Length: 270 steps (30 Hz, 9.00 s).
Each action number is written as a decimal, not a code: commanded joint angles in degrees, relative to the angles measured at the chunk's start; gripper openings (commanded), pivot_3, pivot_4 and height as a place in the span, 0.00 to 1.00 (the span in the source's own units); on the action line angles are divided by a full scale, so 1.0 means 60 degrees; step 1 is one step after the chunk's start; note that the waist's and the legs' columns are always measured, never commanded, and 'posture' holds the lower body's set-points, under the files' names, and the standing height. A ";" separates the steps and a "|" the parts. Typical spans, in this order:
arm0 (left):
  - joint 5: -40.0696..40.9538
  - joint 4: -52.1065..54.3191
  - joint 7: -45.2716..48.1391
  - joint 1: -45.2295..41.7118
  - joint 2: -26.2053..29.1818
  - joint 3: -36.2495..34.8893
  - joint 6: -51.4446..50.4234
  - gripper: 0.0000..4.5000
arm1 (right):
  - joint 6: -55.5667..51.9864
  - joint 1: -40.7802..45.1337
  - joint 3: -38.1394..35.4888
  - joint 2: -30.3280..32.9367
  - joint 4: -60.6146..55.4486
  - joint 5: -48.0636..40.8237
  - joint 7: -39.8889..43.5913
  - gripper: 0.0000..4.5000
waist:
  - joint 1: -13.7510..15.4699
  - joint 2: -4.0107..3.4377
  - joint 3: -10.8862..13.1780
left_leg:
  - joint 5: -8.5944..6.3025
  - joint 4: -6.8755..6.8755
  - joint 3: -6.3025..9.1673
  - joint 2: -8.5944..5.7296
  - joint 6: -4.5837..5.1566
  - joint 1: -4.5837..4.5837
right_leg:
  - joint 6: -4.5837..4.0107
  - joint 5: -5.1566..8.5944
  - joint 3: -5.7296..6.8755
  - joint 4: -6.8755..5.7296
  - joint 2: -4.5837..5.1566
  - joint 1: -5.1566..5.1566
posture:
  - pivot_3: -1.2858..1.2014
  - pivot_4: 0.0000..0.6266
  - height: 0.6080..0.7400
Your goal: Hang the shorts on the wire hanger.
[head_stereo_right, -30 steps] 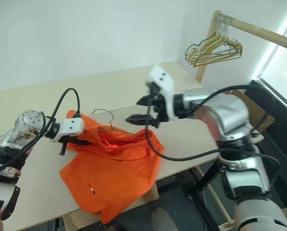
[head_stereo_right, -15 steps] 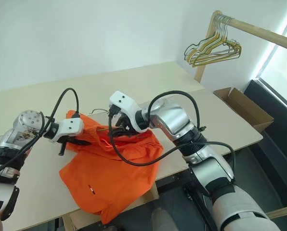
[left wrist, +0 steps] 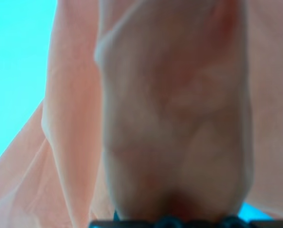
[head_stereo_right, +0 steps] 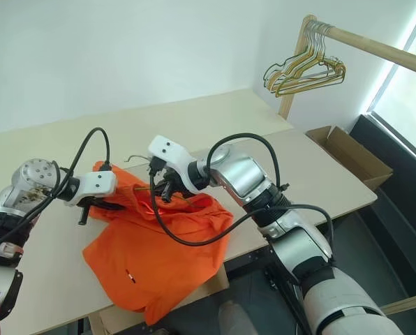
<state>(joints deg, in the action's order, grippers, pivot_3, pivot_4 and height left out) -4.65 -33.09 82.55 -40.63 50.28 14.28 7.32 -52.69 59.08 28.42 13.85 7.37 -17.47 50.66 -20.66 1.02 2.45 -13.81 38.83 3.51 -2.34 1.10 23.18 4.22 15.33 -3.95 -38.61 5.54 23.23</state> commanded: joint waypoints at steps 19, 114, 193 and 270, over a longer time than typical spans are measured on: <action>0.0533 -0.0427 0.0634 -0.0436 0.0745 -0.0767 0.0702 0.98 | 0.2419 -0.1074 -0.0437 0.0824 -0.1029 0.0654 0.0874 0.00 | 0.0007 0.0012 -0.0008 | 0.0001 -0.0002 0.0006 0.0003 -0.0001 -0.0008 | 0.0001 0.0000 0.0004 -0.0002 -0.0008 -0.0007 | 0.42 0.00 1.00; 0.2835 0.0168 0.1658 -0.0786 0.1871 -0.0778 0.0547 0.99 | 0.2623 -0.1158 -0.0364 0.1376 -0.1216 0.1271 0.1874 0.00 | 0.0223 0.0013 -0.0008 | 0.0000 -0.0001 0.0006 0.0000 -0.0001 -0.0005 | 0.0002 -0.0001 0.0007 0.0001 -0.0002 -0.0005 | 0.43 0.00 1.00; 0.0576 -0.1659 0.1043 -0.1946 -0.0846 -0.0317 0.1390 0.00 | 0.0339 -0.1625 0.0279 0.3161 -0.1495 0.1878 0.0306 0.73 | 0.0142 0.0013 -0.0011 | 0.0000 0.0001 -0.0012 0.0002 0.0000 0.0005 | 0.0006 -0.0002 0.0006 0.0044 0.0004 -0.0014 | 0.41 0.00 1.00; 0.8282 0.9224 -0.7871 0.1080 -0.4504 -0.4078 -0.6989 0.99 | -0.6634 -0.1156 -1.5012 0.3039 -0.1481 -0.6851 -1.5888 0.00 | -0.0384 -0.0185 -0.0128 | -0.0044 -0.0033 -0.0076 0.0039 0.0078 -0.0219 | 0.0010 0.0005 -0.0012 0.0277 -0.0048 -0.0361 | 0.36 0.01 1.00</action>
<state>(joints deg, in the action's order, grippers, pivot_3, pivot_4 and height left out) 44.52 20.56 35.03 -33.43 22.46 -9.95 -35.25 -92.05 51.07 -62.06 30.51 -0.56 -55.41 -43.89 -22.97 -0.09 1.68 -14.07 38.63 3.05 -2.11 1.57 21.82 4.29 15.36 -4.02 -36.94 5.26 21.06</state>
